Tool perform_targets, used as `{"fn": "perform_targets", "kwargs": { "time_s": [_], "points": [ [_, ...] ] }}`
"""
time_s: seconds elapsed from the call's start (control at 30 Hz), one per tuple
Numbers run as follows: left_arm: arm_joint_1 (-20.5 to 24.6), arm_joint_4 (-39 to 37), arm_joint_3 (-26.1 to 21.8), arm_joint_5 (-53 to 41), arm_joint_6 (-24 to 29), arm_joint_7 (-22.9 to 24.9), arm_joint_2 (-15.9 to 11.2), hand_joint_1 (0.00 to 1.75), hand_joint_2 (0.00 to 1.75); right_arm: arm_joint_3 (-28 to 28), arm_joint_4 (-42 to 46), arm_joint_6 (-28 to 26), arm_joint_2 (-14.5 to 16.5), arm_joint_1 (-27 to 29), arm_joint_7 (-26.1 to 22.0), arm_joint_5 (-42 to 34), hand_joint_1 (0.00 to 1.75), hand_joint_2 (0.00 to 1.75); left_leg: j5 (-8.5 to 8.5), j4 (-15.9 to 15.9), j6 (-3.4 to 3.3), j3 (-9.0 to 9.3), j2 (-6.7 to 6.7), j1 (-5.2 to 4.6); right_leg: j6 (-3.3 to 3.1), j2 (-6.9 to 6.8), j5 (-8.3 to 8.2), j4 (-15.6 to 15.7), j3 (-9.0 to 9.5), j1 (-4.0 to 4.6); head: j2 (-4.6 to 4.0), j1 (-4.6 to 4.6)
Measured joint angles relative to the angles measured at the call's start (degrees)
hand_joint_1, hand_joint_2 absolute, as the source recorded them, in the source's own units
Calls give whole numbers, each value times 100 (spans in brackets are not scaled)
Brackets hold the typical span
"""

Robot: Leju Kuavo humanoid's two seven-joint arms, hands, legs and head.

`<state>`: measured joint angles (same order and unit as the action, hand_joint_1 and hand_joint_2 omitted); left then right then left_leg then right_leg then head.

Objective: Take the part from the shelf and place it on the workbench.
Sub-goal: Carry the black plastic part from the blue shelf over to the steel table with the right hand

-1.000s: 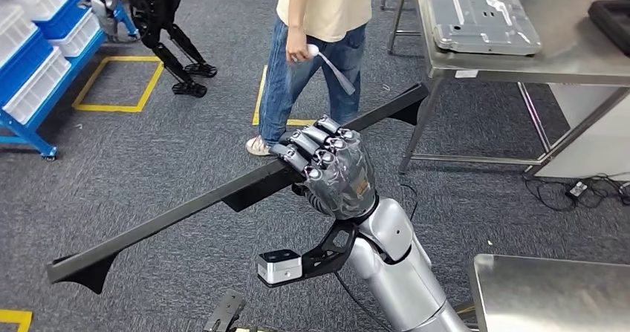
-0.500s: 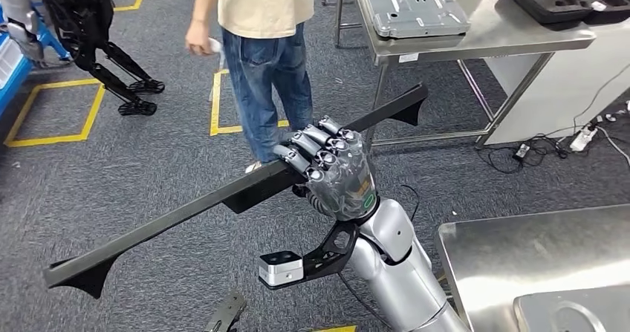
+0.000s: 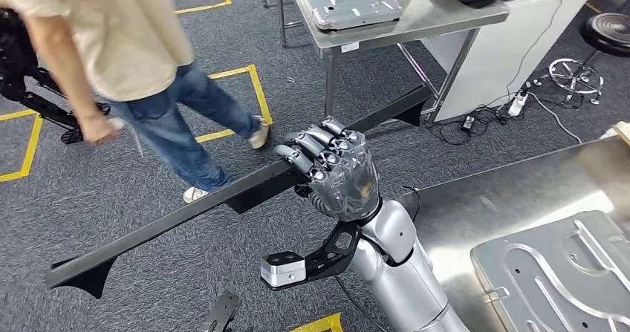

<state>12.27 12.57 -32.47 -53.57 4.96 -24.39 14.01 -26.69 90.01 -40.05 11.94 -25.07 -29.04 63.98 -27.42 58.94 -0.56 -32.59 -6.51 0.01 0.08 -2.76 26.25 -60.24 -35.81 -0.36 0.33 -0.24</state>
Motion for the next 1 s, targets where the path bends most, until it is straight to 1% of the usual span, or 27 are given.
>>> {"fn": "perform_targets", "kwargs": {
  "time_s": [0.03,0.07,0.1,0.13,0.17,0.2,0.23,0.27,0.3,0.33,0.37,0.4,0.43,0.47,0.53,0.57,0.6,0.67,0.7,0.73,0.77,0.8,0.83,0.9,0.93,0.97,1.0],
  "points": [
    [1,0,-1,-2,-3,-3,0,0,175,1,0,-1,-1,1,-2,-4,175,175,-33,24,35,-4,47,18,-35,57,-19,18,-5,-9,0,-1],
    [1,0,-2,0,-2,-7,0,0,175,2,0,-1,0,-1,-3,-7,175,175,-118,111,68,-33,155,35,-71,113,-41,36,-9,-23,0,-2],
    [-1,0,-4,3,2,-10,0,0,175,2,0,-1,2,-5,-3,-3,175,175,-266,305,96,-109,299,52,-105,168,-63,53,-11,-40,0,-2],
    [-9,0,-9,4,6,-11,-1,0,175,2,-1,0,3,-10,-2,10,175,175,-456,612,117,-235,447,65,-126,226,-77,57,-20,-46,0,-3],
    [-20,0,-14,3,6,-11,-3,0,175,2,-1,1,5,-14,1,28,175,175,-645,980,130,-392,532,69,-141,292,-88,54,-33,-47,0,-3],
    [-32,0,-18,-8,-2,-9,-7,0,175,2,-2,1,6,-12,1,45,175,175,-774,1313,137,-537,569,71,-150,367,-97,49,-45,-44,0,-3],
    [-41,0,-21,-20,-15,-10,-14,0,175,5,-2,1,6,-6,-8,49,175,175,-802,1504,138,-621,585,72,-153,444,-102,41,-54,-41,0,-3],
    [-44,0,-22,-32,-32,-15,-20,0,175,14,-2,1,6,-1,-21,35,175,175,-716,1486,129,-608,595,71,-152,523,-107,29,-61,-39,0,-3],
    [-42,0,-23,-40,-47,-21,-25,0,175,25,-2,1,7,3,-36,13,175,175,-541,1267,109,-501,618,71,-148,600,-110,18,-64,-38,0,-3],
    [-37,0,-24,-42,-57,-28,-28,0,175,40,-1,1,9,4,-52,-9,175,175,-330,899,80,-327,694,71,-142,674,-114,7,-65,-40,0,-2],
    [-30,0,-25,-40,-61,-32,-33,0,175,54,-1,1,12,-1,-60,-25,175,175,-178,540,48,-159,831,76,-126,741,-123,-1,-73,-37,0,-1],
    [-24,0,-26,-38,-52,-32,-38,0,175,63,-1,1,15,-7,-65,-28,175,175,-86,248,24,-33,956,79,-101,804,-138,-8,-90,-42,0,-1],
    [-21,0,-29,-31,-39,-29,-42,0,175,69,-1,0,17,-13,-69,-17,175,175,-58,81,8,37,1052,76,-65,862,-159,-7,-116,-53,0,0],
    [-19,0,-32,-22,-25,-24,-46,0,175,73,-1,0,17,-16,-69,-2,175,175,-72,33,-3,55,1082,71,-20,922,-188,4,-142,-66,0,-1],
    [-13,0,-37,-30,-24,-17,-47,0,175,91,11,-1,16,-2,-74,22,175,175,-21,-36,-45,78,965,77,68,1020,-233,37,-177,-86,0,-3],
    [-8,0,-38,-45,-37,-20,-49,0,175,109,26,-2,16,7,-82,17,175,175,19,-89,-80,91,896,92,100,963,-199,3,-204,-73,0,4],
    [-3,0,-39,-69,-50,-25,-49,0,175,130,42,-3,15,10,-93,5,175,175,59,-142,-116,102,819,105,122,841,-99,-125,-271,-57,0,14],
    [-10,0,-40,-94,-39,-22,-55,0,175,159,61,-3,14,10,-108,2,175,175,97,-188,-158,102,663,99,148,506,251,-696,-534,-39,0,36],
    [-21,0,-41,-100,-21,-8,-60,0,175,166,60,-2,12,17,-108,25,175,175,99,-184,-164,91,575,89,162,406,416,-1046,-691,-44,0,39],
    [-33,0,-43,-98,-6,8,-64,0,175,169,60,-2,8,28,-107,57,175,175,98,-178,-165,80,488,82,174,348,502,-1303,-797,-50,0,40],
    [-42,0,-44,-99,-5,21,-68,0,175,174,60,-2,2,40,-105,90,175,175,95,-170,-164,71,400,78,184,309,490,-1388,-816,-55,0,40],
    [-43,0,-46,-103,-25,28,-69,0,175,179,61,-2,-3,47,-104,107,175,175,88,-158,-158,64,323,77,187,272,378,-1252,-719,-58,0,40],
    [-42,0,-46,-108,-49,26,-69,0,175,184,64,-2,-7,49,-103,115,175,175,75,-139,-146,62,253,77,181,208,203,-924,-520,-59,0,40],
    [-38,0,-46,-113,-95,11,-69,0,175,199,85,-2,-8,48,-102,115,175,175,31,-87,-101,55,138,54,128,-16,-22,-219,-128,-23,0,38],
    [-35,0,-46,-109,-105,4,-70,0,175,207,96,-2,-7,47,-101,114,175,175,11,-63,-73,52,92,36,91,-84,-63,-17,-29,-2,0,38],
    [-32,0,-47,-104,-110,3,-71,0,175,216,105,-2,-7,45,-97,113,175,175,1,-50,-43,51,46,18,53,-101,-52,46,-13,18,0,37],
    [-27,0,-48,-90,-101,8,-72,0,175,224,108,-2,-9,45,-84,120,175,175,-6,-42,-15,58,-3,7,21,-34,-71,44,-29,23,0,37]
  ]
}}
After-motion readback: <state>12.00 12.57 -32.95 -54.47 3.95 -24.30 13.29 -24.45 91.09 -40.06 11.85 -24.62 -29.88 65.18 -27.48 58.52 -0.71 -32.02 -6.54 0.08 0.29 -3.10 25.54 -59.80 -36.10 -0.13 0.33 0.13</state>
